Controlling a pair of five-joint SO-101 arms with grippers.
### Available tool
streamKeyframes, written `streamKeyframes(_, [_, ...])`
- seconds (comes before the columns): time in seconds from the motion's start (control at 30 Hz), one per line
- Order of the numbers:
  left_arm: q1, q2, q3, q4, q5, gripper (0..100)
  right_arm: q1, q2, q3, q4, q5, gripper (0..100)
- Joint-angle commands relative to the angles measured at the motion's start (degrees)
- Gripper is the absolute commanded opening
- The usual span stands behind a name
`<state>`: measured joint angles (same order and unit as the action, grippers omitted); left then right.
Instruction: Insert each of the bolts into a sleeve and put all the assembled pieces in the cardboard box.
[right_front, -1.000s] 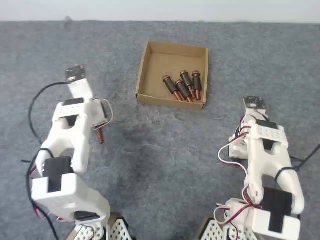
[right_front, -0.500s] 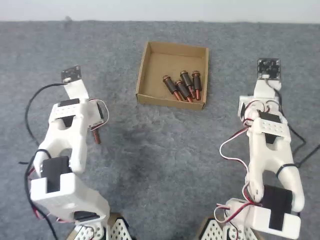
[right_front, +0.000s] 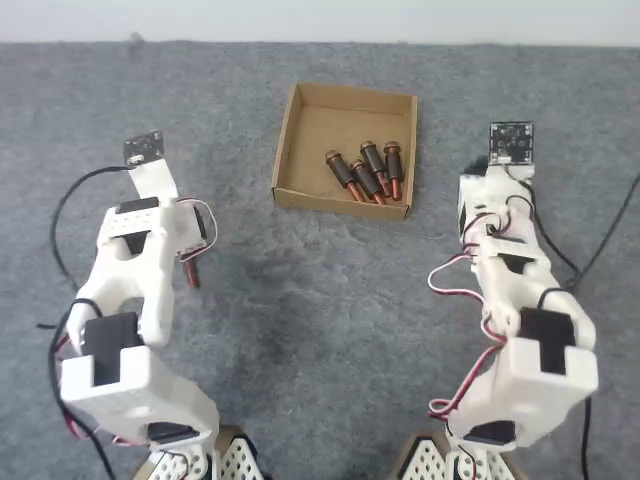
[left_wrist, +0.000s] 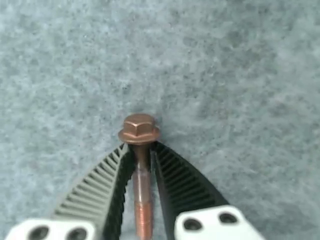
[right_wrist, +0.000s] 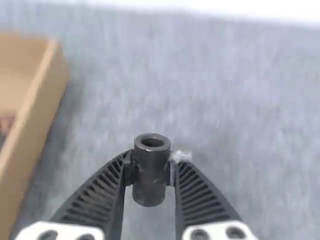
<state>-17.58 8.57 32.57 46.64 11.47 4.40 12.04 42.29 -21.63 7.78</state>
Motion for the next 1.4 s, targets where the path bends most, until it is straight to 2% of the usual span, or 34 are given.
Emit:
streamKeyframes(0.0, [-0.35,-4.22,-0.13,-0.26,-0.62,1,-2.33,-0.13,-3.52,-10.15,0.7,0.6])
streamKeyframes(0.2, [-0.35,-4.22,-0.13,-0.26,-0.62,1,-6.46,-4.0,-0.7,-10.86,0.88,0.6])
streamKeyframes(0.5, [-0.09,-4.13,-0.22,-0.26,-0.62,1,-18.95,-24.22,17.85,-10.86,0.88,0.6])
streamKeyframes(0.97, [-0.18,-4.13,-0.22,-0.35,-0.62,1,-34.42,-49.98,40.79,-10.42,0.44,0.6])
streamKeyframes(1.27, [-0.09,-4.13,-0.22,-0.35,-0.62,1,-37.23,-62.11,53.36,-10.07,0.35,0.6])
streamKeyframes(1.37, [0.0,-4.13,-0.22,-0.35,-0.62,1,-37.58,-65.01,53.45,-4.7,-1.41,0.6])
